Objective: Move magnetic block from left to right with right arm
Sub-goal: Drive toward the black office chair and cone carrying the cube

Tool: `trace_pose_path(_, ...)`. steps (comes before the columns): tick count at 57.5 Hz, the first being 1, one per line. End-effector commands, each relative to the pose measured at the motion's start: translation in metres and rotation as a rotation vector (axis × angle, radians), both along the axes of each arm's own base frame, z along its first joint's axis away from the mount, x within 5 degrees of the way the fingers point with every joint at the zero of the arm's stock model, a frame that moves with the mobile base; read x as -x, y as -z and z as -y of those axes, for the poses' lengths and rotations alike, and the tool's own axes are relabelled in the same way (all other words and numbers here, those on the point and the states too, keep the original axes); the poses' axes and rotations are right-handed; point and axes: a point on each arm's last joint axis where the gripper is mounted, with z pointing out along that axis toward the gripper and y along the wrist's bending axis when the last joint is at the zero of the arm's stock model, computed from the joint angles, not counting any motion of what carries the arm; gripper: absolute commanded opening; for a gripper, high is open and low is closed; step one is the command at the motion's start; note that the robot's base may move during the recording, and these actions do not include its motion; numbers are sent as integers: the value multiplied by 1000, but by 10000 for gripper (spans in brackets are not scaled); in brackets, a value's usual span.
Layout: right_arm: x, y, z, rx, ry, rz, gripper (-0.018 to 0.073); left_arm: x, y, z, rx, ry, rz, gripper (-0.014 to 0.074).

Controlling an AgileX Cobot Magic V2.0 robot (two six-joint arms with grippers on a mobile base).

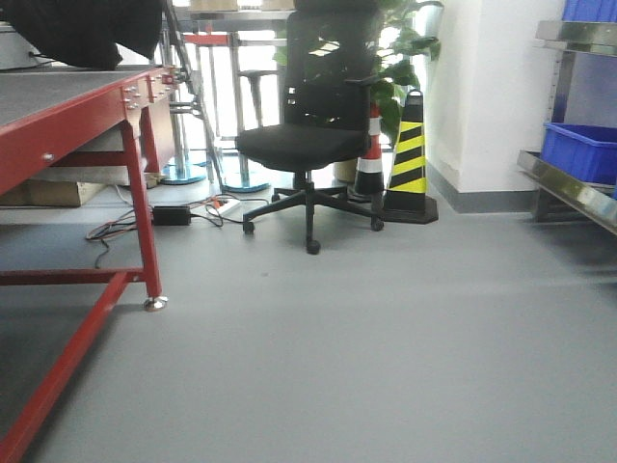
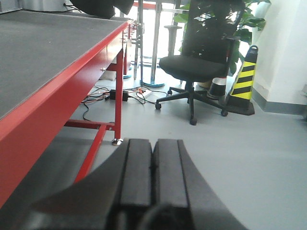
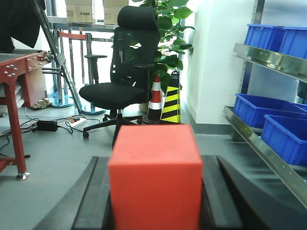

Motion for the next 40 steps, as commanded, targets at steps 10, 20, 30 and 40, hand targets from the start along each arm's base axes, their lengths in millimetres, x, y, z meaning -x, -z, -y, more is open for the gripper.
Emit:
trace_pose_path(10,2,-18,0,19,5,118,233,0,-5,-1,10,-5,82,-117)
trace_pose_path(20,2,-18,0,19,5,118,233,0,-5,-1,10,-5,82,-117)
trace_pose_path(30,2,-18,0,19,5,118,233,0,-5,-1,10,-5,82,-117)
trace_pose_path(40,2,-18,0,19,5,117,233,0,-5,-1,10,-5,82,-117)
